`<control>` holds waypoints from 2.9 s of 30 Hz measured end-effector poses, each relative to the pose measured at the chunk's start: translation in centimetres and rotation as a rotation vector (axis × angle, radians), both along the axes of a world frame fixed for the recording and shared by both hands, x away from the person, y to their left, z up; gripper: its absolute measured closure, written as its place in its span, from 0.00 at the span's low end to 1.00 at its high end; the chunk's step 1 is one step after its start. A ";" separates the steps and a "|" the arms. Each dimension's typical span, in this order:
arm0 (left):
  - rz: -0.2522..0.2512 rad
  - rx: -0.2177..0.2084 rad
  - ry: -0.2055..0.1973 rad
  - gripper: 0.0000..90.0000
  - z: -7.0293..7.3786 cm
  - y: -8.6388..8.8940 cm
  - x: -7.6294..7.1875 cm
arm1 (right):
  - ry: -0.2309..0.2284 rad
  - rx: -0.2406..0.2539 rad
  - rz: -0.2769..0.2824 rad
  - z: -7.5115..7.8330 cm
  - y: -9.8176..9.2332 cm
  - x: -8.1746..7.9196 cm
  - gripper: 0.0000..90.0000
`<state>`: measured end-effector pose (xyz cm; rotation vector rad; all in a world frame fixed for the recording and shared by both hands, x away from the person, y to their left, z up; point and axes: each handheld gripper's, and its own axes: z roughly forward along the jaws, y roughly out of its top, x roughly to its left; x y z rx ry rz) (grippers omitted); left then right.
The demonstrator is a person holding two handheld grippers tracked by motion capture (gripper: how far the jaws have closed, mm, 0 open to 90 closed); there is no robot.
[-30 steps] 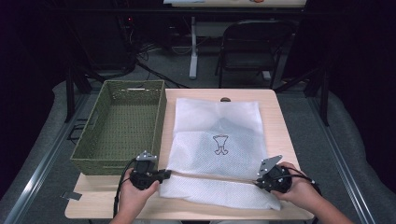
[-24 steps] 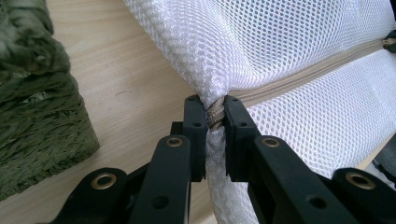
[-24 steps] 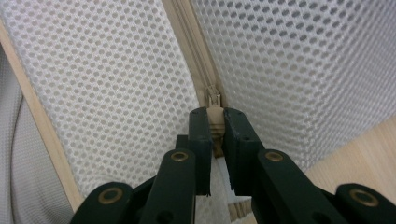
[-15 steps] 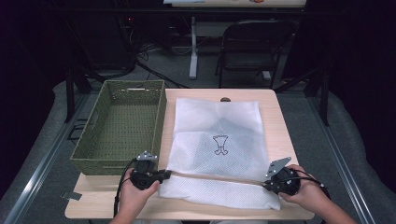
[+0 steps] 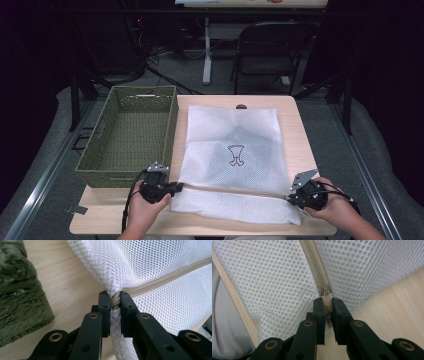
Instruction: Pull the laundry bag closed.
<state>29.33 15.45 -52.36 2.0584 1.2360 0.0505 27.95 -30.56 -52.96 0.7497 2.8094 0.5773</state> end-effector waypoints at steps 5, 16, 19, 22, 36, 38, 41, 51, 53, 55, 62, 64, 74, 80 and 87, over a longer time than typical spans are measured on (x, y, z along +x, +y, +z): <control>0.001 0.004 0.002 0.91 -0.1 0.0 0.0 | 0.001 0.000 -0.001 0.0 -0.1 0.0 0.91; 0.000 0.005 0.001 0.86 -0.9 0.2 -0.3 | 0.005 -0.006 -0.006 -0.3 0.0 0.3 0.91; -0.003 0.013 0.004 0.85 -1.2 0.1 -0.4 | 0.013 -0.011 -0.011 -0.6 0.2 0.2 0.91; -0.005 0.025 0.011 0.84 -1.6 0.1 -0.5 | 0.016 -0.018 -0.008 -0.8 0.3 0.2 0.91; -0.013 0.066 0.028 0.71 -3.0 -0.3 -0.6 | 0.024 0.007 -0.026 -1.1 0.0 0.3 0.90; -0.014 0.076 0.033 0.69 -3.0 -0.3 -0.6 | 0.028 0.013 -0.034 -1.1 0.0 0.3 0.89; -0.014 0.086 0.031 0.65 -2.9 -0.3 -0.6 | 0.028 0.015 -0.034 -1.1 0.0 0.3 0.87; -0.031 0.098 0.021 0.54 -2.5 0.0 -0.7 | 0.030 0.018 -0.039 -0.6 0.0 0.2 0.72; -0.029 0.105 0.013 0.52 -2.4 0.0 -0.8 | 0.031 0.027 -0.039 -0.5 0.0 0.2 0.68; -0.030 0.112 0.009 0.51 -2.2 0.0 -0.8 | 0.030 0.032 -0.044 -0.4 0.1 0.2 0.64; -0.026 0.133 -0.046 0.49 -1.2 0.2 -1.2 | 0.012 0.029 -0.038 0.1 0.5 0.1 0.57; -0.028 0.139 -0.056 0.49 -0.8 0.3 -1.3 | 0.005 0.030 -0.037 0.3 0.7 0.1 0.56; -0.038 0.125 -0.049 0.49 0.0 0.7 -1.3 | -0.017 0.046 0.000 1.7 2.7 0.1 0.57; -0.034 0.128 -0.046 0.49 -0.1 0.8 -1.2 | -0.028 0.056 0.036 2.4 4.6 0.0 0.57; -0.029 0.129 -0.050 0.49 -0.2 1.0 -1.2 | -0.042 0.083 0.098 3.1 7.6 -0.1 0.60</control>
